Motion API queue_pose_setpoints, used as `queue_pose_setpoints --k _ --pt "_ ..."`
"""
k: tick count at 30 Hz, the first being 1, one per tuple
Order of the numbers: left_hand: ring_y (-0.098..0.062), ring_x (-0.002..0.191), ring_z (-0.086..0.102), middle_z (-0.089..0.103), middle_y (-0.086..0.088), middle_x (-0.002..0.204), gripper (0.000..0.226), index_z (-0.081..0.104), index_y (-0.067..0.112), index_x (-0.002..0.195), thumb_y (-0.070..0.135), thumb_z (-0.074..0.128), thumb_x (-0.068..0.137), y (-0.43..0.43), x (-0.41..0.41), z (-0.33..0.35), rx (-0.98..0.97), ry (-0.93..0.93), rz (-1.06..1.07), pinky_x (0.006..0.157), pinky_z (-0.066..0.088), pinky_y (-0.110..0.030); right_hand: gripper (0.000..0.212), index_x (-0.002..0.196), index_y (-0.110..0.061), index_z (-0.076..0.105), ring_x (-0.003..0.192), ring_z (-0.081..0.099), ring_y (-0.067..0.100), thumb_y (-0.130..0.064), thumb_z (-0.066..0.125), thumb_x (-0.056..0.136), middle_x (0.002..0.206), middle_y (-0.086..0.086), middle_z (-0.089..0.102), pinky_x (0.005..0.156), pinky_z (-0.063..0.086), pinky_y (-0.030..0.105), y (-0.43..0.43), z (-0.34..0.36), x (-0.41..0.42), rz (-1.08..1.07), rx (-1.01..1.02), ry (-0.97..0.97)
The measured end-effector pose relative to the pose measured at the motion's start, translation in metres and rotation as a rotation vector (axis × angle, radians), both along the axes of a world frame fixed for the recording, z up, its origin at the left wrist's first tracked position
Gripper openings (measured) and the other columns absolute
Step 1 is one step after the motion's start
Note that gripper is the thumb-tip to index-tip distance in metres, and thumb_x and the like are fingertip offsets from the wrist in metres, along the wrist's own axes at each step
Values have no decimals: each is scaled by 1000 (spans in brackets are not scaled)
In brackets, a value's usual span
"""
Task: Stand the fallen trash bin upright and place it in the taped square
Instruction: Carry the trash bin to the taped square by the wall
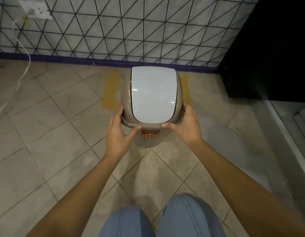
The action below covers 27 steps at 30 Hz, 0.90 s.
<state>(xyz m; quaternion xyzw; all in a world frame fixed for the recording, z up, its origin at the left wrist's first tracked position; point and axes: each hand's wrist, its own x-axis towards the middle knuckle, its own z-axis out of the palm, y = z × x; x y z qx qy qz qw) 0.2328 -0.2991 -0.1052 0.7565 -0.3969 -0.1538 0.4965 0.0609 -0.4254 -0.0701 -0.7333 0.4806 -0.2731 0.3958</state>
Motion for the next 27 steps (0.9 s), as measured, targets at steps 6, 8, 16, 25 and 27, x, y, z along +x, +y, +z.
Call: queue_pose_setpoints --k 6,8,16,25,27 --pt "-1 109 44 41 10 121 82 33 16 143 36 75 75 -14 13 4 27 -24 0 92 37 -17 104 137 -17 35 126 40 15 -31 90 51 137 1 43 105 39 37 -17 2 14 27 33 -12" --pt "-1 109 44 40 10 121 82 33 16 143 35 75 75 -20 18 5 30 -12 4 92 37 -16 105 138 -18 34 128 39 16 -32 90 51 138 1 42 106 38 38 -23 3 19 40 34 -13" --pt "-11 116 47 39 6 127 84 36 15 139 25 82 69 -49 41 8 -4 105 -17 97 43 -25 109 139 -18 31 128 36 18 -31 91 49 137 2 36 106 34 35 -49 2 37 22 35 -7" --pt "-15 112 57 53 13 121 79 42 28 129 17 84 64 -77 68 9 -44 440 -55 85 52 -22 107 139 -16 31 128 38 16 -28 90 51 139 2 40 106 37 38 -73 -1 49 44 143 -78" --pt "-11 109 58 52 20 116 76 42 30 127 15 83 65 -84 72 10 -60 473 -58 83 53 -19 102 136 -15 35 124 42 13 -21 91 51 133 -2 45 104 39 35 -80 1 55 55 154 -109"
